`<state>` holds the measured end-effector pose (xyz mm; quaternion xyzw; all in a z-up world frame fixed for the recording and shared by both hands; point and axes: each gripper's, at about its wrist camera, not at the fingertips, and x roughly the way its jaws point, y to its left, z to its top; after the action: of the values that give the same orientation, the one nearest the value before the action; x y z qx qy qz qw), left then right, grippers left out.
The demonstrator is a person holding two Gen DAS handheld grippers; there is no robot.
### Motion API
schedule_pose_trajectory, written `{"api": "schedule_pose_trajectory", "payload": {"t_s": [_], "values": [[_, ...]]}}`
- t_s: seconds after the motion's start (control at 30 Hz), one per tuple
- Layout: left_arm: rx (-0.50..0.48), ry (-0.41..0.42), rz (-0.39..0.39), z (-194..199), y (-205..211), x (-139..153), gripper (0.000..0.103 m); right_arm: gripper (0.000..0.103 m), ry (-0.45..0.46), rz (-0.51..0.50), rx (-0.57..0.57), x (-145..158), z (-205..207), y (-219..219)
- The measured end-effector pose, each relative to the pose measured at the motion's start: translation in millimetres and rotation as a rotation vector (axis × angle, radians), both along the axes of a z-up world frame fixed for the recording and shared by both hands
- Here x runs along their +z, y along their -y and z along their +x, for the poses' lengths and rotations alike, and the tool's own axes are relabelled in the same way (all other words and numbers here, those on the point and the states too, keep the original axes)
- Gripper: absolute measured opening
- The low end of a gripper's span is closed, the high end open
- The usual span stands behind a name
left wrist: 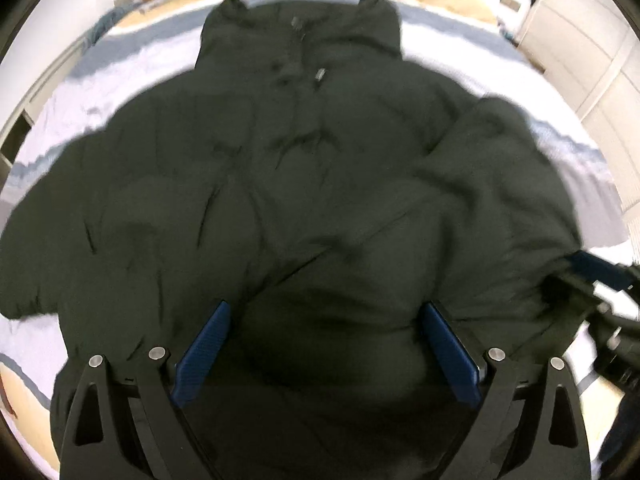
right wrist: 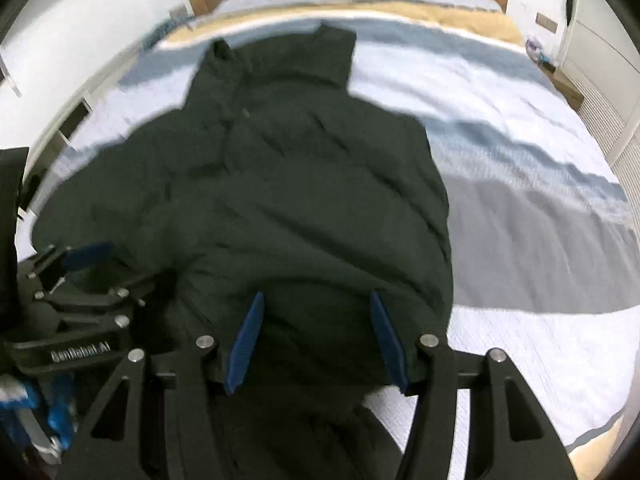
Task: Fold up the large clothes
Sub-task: 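Fold the held sleeve across the coat body with the right gripper, release, then grasp the other sleeve cuff with the left gripper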
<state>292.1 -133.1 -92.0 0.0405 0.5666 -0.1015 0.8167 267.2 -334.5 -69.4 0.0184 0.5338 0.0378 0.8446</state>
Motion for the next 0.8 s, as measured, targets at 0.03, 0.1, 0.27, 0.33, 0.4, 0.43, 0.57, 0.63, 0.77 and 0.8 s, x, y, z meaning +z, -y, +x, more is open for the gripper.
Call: {"api": "schedule_pose_trajectory", "payload": {"t_s": [0.03, 0.1, 0.27, 0.33, 0.4, 0.43, 0.57, 0.63, 0.77, 0.8], "values": [[-0.001, -0.005, 0.005, -2, -7, -3, 0.097, 0.054, -0.012, 0.000, -0.009, -3, -3, 4], [-0.005, -0.012, 0.006, -8, -23, -2, 0.097, 0.054, -0.016, -0.004, -0.025, 0, -9, 7], [0.009, -0.027, -0.011, -27, -68, 15, 0.095, 0.054, -0.037, -0.043, -0.102, 23, -31, 12], [0.006, -0.021, -0.041, -35, -90, 28, 0.095, 0.054, -0.040, -0.057, -0.132, 40, -46, 9], [0.003, -0.011, -0.065, -43, -105, 40, 0.095, 0.054, -0.035, -0.073, -0.146, 60, -60, 1], [-0.001, -0.008, -0.076, -48, -119, 48, 0.095, 0.054, -0.031, -0.080, -0.149, 69, -65, -2], [-0.018, 0.004, -0.083, -56, -162, 63, 0.095, 0.054, -0.016, -0.119, -0.170, 117, -97, -21], [-0.003, 0.018, -0.093, -56, -191, 68, 0.095, 0.054, -0.017, -0.141, -0.192, 136, -110, -29], [0.089, 0.010, -0.138, -48, -255, 59, 0.096, 0.054, -0.012, -0.165, -0.262, 169, -138, -39], [0.120, 0.002, -0.144, -45, -272, 54, 0.096, 0.054, -0.012, -0.169, -0.276, 173, -144, -40]]}}
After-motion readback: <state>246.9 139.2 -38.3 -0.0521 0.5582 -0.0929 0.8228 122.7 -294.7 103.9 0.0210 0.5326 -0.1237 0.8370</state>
